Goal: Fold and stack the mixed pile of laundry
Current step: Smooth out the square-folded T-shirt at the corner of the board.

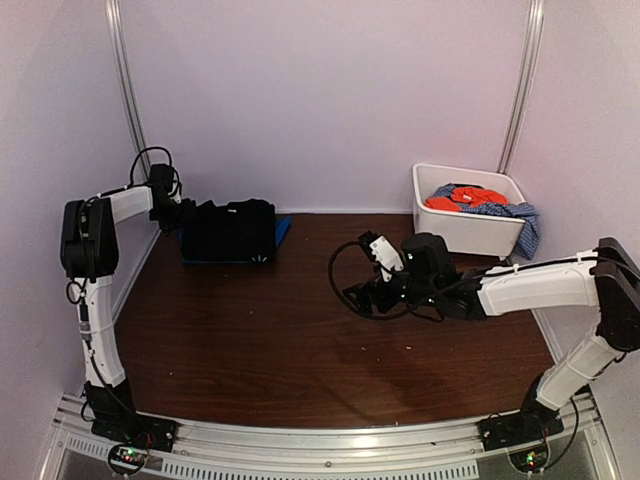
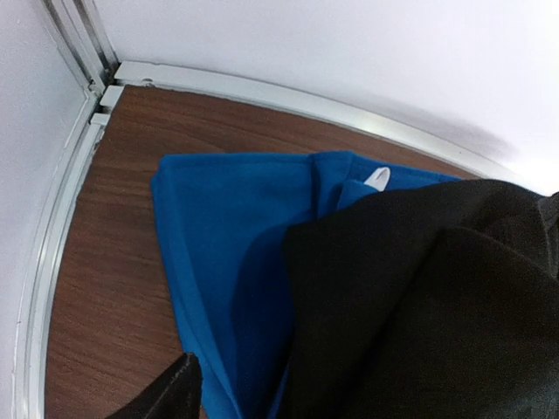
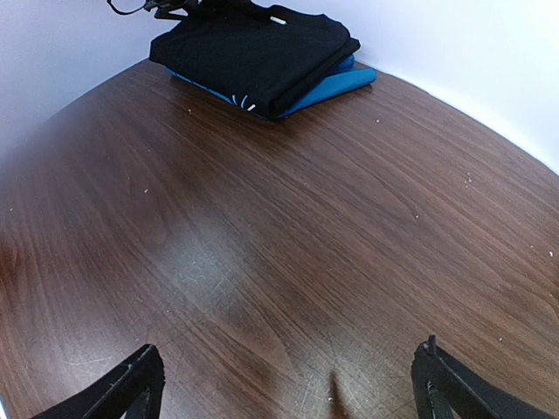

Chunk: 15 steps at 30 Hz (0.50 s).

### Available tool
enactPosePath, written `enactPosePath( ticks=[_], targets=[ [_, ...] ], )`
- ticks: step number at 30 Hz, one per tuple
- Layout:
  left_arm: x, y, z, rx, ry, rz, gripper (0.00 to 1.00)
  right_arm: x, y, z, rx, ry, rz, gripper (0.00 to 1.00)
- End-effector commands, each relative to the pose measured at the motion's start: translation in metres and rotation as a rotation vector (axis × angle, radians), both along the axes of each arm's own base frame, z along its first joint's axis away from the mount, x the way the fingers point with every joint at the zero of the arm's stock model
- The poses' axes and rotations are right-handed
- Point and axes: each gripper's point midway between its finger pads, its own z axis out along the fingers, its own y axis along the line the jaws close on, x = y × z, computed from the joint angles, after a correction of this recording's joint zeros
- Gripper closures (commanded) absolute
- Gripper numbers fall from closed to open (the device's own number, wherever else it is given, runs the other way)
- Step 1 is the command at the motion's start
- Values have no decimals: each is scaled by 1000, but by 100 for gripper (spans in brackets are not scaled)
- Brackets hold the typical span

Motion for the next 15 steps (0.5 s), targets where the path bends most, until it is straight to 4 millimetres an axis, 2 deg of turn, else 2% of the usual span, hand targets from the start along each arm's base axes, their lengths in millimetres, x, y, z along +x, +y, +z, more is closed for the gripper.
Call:
enactPosePath(
  ticks=[1, 5, 8, 10, 11, 12, 13, 15],
  targets=[
    [22, -2, 11, -140, -92, 1, 27, 5, 7, 5, 14, 14, 9, 0],
    [28, 25, -2, -213, -80, 114, 27, 5, 8, 7, 14, 16, 10, 0],
    [36, 34, -9, -270, -89, 128, 25, 6, 7, 6, 8, 22, 5, 0],
    [42, 39, -6, -291, -92, 124, 24, 7, 5, 7, 13, 27, -2, 0],
    [43, 41, -2, -292, -99, 123, 23, 8, 3, 8, 20, 30, -7, 0],
    [43, 43, 5, -280, -109, 120, 8, 9, 1, 10, 29, 32, -17, 0],
    [42, 43, 15, -262, -122, 108, 3, 12, -4, 13, 40, 34, -32, 0],
    [37, 44, 38, -226, -158, 86, 2, 19, -15, 17, 67, 44, -62, 0]
  ],
)
